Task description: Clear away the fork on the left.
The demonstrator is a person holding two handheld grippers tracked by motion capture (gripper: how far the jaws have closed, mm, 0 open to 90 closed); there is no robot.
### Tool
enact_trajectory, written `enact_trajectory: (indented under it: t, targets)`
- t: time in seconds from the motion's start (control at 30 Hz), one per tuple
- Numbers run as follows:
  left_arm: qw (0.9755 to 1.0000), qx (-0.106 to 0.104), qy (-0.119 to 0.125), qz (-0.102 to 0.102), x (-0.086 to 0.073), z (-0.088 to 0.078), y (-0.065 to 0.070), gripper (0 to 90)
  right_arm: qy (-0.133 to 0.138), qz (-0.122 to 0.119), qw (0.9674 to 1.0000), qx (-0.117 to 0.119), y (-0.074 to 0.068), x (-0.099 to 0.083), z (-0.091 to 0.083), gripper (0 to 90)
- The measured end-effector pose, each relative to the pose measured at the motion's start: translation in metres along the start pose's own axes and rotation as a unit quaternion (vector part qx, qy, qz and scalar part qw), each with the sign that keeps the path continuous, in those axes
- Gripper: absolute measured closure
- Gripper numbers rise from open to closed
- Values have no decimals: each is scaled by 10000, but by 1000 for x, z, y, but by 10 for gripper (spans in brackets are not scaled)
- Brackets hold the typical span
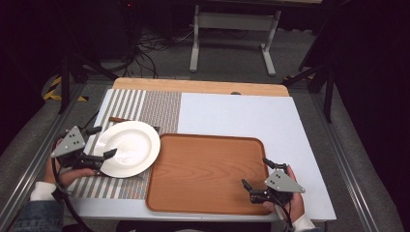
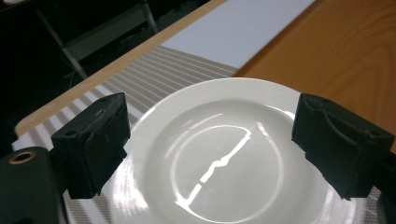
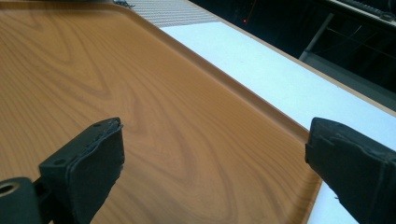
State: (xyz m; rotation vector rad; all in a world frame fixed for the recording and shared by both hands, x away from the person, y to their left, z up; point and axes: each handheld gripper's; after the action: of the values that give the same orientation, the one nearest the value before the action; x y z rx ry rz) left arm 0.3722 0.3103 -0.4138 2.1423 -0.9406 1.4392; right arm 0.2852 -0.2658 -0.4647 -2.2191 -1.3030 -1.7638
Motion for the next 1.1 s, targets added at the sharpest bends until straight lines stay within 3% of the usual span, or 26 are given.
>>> enact_trajectory:
  t: [0.1, 0.23, 0.27, 0.3, 0.33, 0.4, 0.47, 0.53, 0.63, 0.67, 0.7, 0.73, 0.77, 0.8, 0.9, 0.97, 1.1]
  targets:
    - [9997, 117, -187, 41, 12, 8, -18, 123, -14, -18, 10000, 33, -1, 0, 1, 55]
    - [9989, 180, -411, 120, 20, 21, -32, 150, -27, -7, 10000, 43, -1, -1, 2, 55]
    - [9980, 218, -575, 166, 22, 28, -38, 150, -26, -5, 10000, 43, 0, -1, 2, 56]
    - [9975, 196, -673, 99, 23, 34, -43, 159, -36, -5, 10000, 42, -1, -1, 2, 56]
    - [9959, 323, -834, 118, 24, 42, -53, 166, -41, -2, 10000, 46, -1, -1, 2, 56]
    - [9955, 297, -894, -72, 27, 48, -66, 179, -60, -9, 10000, 62, -1, -1, 3, 55]
    - [9936, 428, -1047, -79, 31, 53, -78, 181, -81, -5, 9999, 87, -1, -1, 4, 56]
    - [9932, 419, -1082, -132, 33, 55, -83, 183, -106, -6, 9999, 96, -2, -2, 5, 55]
    - [9890, 465, -1402, -118, 39, 64, -97, 183, -134, -25, 9999, 105, -2, -2, 5, 55]
    - [9844, 406, -1712, -88, 40, 72, -104, 197, -153, -14, 9998, 124, -2, -3, 6, 55]
    - [9844, 406, -1712, -88, 40, 72, -104, 197, -168, -8, 9998, 124, -1, -3, 6, 55]
    - [9795, 317, -1988, -36, 39, 81, -108, 198, -177, -3, 9998, 124, -1, -4, 7, 56]
    - [9795, 317, -1988, -36, 39, 81, -108, 206, -188, 11, 9997, 130, -1, -4, 7, 55]
    - [9742, 256, -2242, 46, 36, 91, -111, 215, -200, 12, 9997, 141, -1, -5, 7, 55]
    - [9663, 176, -2569, -13, 29, 102, -118, 224, -242, 22, 9996, 166, -1, -6, 9, 56]
    - [9641, 162, -2649, -77, 23, 106, -123, 227, -270, 2, 9995, 185, -1, -6, 9, 55]
    - [9635, 177, -2664, -189, 11, 112, -134, 234, -336, 26, 9992, 208, -1, -8, 11, 57]
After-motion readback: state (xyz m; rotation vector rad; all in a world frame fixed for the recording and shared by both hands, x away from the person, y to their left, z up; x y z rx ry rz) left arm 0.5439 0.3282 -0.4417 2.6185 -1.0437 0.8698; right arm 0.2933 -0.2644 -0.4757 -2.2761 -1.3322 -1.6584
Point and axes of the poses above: each handheld gripper's, and its own axes: z roughly forward along the jaws, x roughly out of its top, y roughly to its right, and after that the axes turned 10 degrees about -z, right-handed
